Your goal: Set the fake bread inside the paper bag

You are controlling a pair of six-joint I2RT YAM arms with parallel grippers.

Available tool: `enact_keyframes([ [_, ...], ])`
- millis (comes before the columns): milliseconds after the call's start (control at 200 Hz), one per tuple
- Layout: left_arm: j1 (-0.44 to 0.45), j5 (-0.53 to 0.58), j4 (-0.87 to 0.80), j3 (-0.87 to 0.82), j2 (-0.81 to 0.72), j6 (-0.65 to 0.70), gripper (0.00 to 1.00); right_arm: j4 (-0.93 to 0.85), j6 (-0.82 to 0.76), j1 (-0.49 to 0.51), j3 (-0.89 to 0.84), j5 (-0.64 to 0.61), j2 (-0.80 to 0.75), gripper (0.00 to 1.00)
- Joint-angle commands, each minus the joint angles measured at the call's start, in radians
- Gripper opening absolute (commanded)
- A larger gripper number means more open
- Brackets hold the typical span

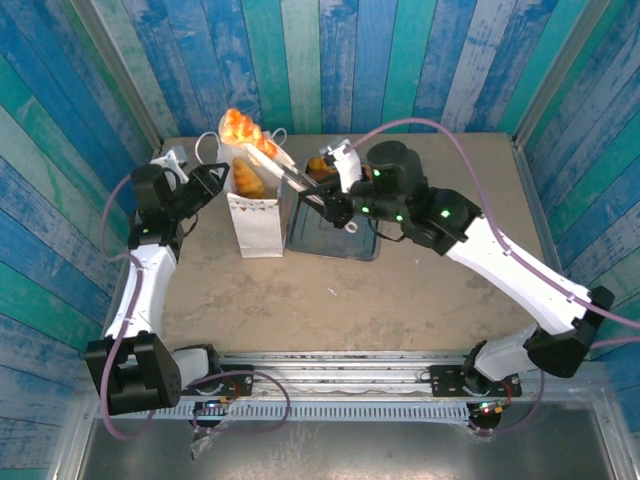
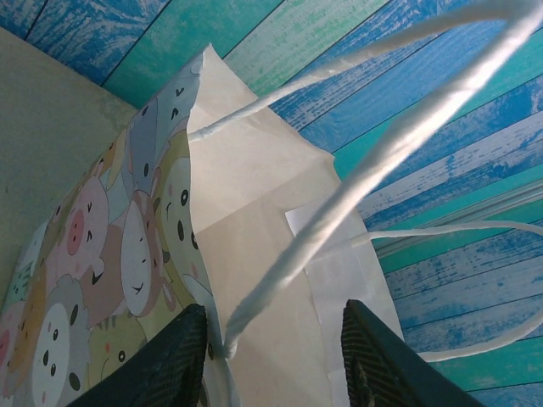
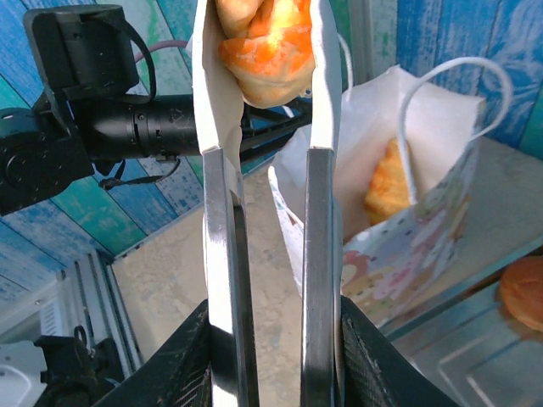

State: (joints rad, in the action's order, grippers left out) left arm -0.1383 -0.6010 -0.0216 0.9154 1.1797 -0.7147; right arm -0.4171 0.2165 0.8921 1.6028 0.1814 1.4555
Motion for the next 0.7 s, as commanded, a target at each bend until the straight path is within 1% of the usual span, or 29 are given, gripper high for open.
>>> enact_keyframes([
  [0,0.005,0.001,0.028,0.017,0.021,0.004,0.43,0.084,0.081,0.014,0.055,-0.001,0.051,0.26],
  [125,0.005,0.002,0.032,0.01,0.026,0.002,0.41,0.072,0.112,0.014,0.092,-0.032,0.118,0.26],
  [220,0.005,0.009,0.026,0.01,0.026,0.008,0.39,0.022,0.112,0.014,0.133,-0.072,0.16,0.26],
  [401,0.006,0.034,0.006,0.01,0.021,0.032,0.35,-0.058,0.095,0.013,0.188,-0.111,0.223,0.26],
  [566,0.005,0.055,-0.004,0.0,0.023,0.043,0.32,-0.146,0.052,0.012,0.248,-0.186,0.278,0.27],
  [691,0.005,0.094,-0.024,0.002,0.014,0.054,0.3,-0.229,-0.028,0.01,0.315,-0.265,0.317,0.28],
])
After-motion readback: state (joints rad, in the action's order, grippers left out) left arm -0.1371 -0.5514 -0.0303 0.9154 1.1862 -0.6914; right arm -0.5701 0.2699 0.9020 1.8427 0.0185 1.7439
